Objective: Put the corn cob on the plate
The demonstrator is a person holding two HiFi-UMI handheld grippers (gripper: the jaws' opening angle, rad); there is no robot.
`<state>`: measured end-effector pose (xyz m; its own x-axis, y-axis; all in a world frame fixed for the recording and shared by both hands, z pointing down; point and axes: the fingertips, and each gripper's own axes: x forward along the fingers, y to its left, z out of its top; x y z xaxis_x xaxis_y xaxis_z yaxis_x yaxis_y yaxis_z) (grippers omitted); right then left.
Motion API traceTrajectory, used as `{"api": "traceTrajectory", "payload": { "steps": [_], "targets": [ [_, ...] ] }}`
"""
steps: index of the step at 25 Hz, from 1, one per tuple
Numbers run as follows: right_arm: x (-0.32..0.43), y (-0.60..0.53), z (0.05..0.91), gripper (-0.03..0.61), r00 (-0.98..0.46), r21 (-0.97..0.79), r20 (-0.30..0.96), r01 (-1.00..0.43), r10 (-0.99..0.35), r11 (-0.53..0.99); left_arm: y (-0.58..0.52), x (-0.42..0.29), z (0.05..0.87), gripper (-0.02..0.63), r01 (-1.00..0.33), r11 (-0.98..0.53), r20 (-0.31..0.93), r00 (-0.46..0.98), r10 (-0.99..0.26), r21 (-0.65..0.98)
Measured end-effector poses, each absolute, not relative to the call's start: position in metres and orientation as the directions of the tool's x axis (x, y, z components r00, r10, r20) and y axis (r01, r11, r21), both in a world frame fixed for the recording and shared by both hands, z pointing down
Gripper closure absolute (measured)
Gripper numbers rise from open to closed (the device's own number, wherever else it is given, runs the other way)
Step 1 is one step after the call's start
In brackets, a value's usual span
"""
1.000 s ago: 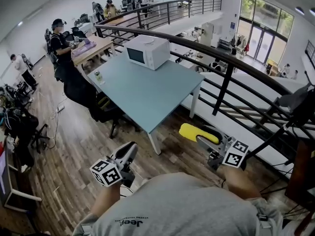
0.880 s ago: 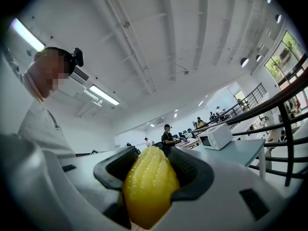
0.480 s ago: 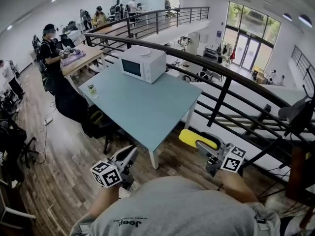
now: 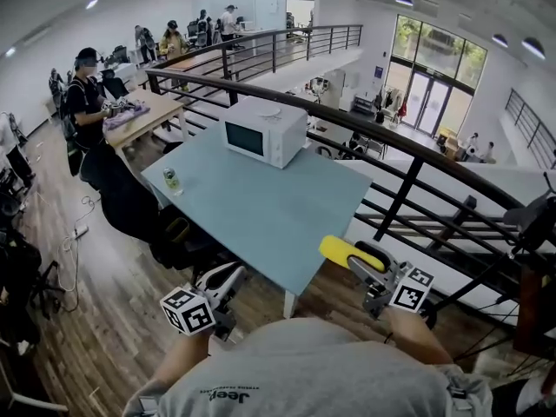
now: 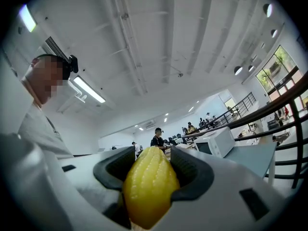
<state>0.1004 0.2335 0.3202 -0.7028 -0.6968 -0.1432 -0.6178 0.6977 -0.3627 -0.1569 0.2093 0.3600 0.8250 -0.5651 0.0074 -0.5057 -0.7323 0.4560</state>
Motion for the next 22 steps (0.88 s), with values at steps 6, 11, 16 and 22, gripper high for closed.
{"api": "traceTrajectory", "payload": {
  "steps": [6,11,16,22],
  "targets": [
    [0.063,0.201,0.323,0.341,-0.715,-0.353,-0.12,-0.618,-0.689,0.703,0.179,-0.191,0.369,0.555,-0.496,-0.725,-0.008,0.823,-0.569,0.478],
    [0.041,0.176,0.325,0.341,-0.738,-0.347,-0.101,-0.602,-0.667,0.719,0.161,-0.212,0.38,0.555,-0.513,-0.7,-0.004,0.805,-0.593,0.497],
    [0.036,0.153,0.325,0.34,-0.762,-0.343,-0.098,-0.578,-0.64,0.741,0.146,-0.218,0.383,0.555,-0.538,-0.676,0.001,0.783,-0.622,0.503],
    [0.061,0.122,0.336,0.341,-0.788,-0.367,-0.115,-0.532,-0.604,0.763,0.123,-0.191,0.389,0.555,-0.574,-0.651,0.028,0.76,-0.649,0.497]
  ]
}}
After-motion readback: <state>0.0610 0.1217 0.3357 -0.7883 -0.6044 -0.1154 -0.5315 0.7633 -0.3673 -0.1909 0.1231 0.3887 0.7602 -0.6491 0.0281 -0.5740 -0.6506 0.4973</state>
